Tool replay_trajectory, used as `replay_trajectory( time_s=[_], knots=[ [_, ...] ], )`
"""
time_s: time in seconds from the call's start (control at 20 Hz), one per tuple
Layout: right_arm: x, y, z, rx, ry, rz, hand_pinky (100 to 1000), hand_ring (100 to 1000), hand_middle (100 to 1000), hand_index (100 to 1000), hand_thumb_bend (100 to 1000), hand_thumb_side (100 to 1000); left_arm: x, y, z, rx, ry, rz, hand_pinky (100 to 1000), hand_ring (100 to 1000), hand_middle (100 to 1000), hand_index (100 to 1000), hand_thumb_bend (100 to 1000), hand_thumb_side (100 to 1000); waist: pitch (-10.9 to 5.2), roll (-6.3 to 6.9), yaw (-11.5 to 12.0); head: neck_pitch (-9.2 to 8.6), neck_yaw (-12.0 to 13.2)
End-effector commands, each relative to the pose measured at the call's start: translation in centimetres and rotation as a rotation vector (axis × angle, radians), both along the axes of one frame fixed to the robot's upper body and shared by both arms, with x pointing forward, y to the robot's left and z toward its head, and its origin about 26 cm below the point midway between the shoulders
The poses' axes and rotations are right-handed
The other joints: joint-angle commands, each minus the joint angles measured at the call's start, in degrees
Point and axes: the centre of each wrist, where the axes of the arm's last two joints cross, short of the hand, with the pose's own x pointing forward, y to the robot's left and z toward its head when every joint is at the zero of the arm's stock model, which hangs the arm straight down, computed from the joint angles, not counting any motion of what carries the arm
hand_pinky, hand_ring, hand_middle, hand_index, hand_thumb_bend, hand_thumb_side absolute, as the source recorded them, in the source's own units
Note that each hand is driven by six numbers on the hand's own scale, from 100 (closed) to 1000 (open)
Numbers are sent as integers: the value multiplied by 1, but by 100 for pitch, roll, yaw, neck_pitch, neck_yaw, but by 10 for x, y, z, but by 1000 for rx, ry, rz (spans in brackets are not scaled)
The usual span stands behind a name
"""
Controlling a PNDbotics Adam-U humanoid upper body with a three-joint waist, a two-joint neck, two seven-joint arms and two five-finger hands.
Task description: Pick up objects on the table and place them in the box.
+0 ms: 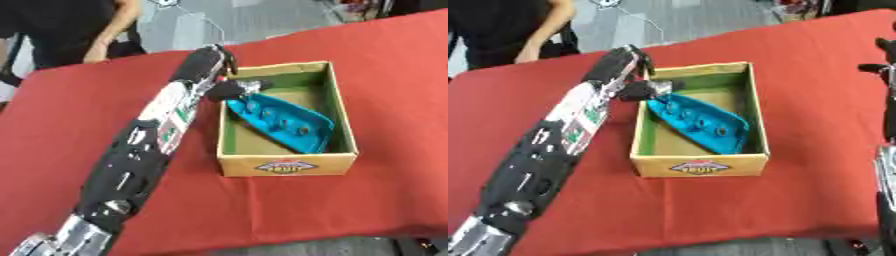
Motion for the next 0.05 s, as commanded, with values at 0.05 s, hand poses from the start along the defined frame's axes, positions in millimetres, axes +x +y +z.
replay_trajectory(
  time_s=[0.05],
  knots=[
    [0,0,14,-10,-45,-2,677,911,1000,1000,412,1000,-7,22,30,-96,-146,31,542,584,662,747,874,1000,-78,-55,29,-6,-31]
  ],
)
